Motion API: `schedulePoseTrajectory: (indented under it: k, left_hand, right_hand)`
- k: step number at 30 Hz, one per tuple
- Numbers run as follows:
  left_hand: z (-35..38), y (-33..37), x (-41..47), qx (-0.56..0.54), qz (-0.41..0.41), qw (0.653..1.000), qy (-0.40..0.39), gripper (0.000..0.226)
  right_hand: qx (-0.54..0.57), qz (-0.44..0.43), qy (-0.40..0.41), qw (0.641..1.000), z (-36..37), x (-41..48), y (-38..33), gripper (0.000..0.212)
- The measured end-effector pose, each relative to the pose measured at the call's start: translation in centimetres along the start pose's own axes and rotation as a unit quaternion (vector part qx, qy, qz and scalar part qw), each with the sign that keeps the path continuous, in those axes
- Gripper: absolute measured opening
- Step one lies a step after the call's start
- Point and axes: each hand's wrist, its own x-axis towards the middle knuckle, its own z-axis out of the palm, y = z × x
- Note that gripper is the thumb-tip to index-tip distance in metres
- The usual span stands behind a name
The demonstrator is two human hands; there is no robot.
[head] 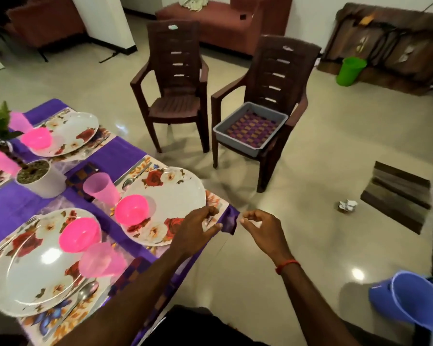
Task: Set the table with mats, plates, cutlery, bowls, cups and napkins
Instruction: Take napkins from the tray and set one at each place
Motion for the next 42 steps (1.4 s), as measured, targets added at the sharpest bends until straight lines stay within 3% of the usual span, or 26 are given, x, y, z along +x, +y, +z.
schedulePoseTrajectory:
  k: [8, 13, 18, 22, 29, 42]
  left_hand:
    - [3.9, 2.7, 9.4, -0.034, 0.013, 0.998, -0.046, 0.039]
    - [7.3, 3.9, 16.4, -0.057, 0.019, 0.997, -0.053, 0.044]
    - [8.2, 5.9, 23.3, -0.030, 0.033, 0.998, -0.048, 0.040]
    - [8.3, 7.2, 28.6, 0.003, 0.039, 0.997, -0.059, 0.044]
    - [9.0, 9.4, 35.9, 0.020, 0.012, 0.997, -0.071, 0.048]
    - [12.1, 12.6, 50.7, 0.052, -0.034, 0.998, -0.025, 0.048]
  right_hand:
    - [-0.021, 0.027, 0.033, 0.999, -5.2, 4.7, 3.0, 0.017]
    - [-0.094, 0.025, 0.017, 0.995, -8.0, 10.9, 4.9, 0.021]
    - [-0.211, 0.001, -0.020, 0.977, -11.3, 16.7, 3.7, 0.043]
    - [-0.267, -0.041, 0.004, 0.963, -13.3, 21.7, 2.7, 0.054]
    - [-0.273, -0.060, 0.018, 0.960, -16.3, 28.6, 2.7, 0.053]
    - [-0.280, -0.104, -0.060, 0.953, -21.7, 46.0, 5.4, 0.055]
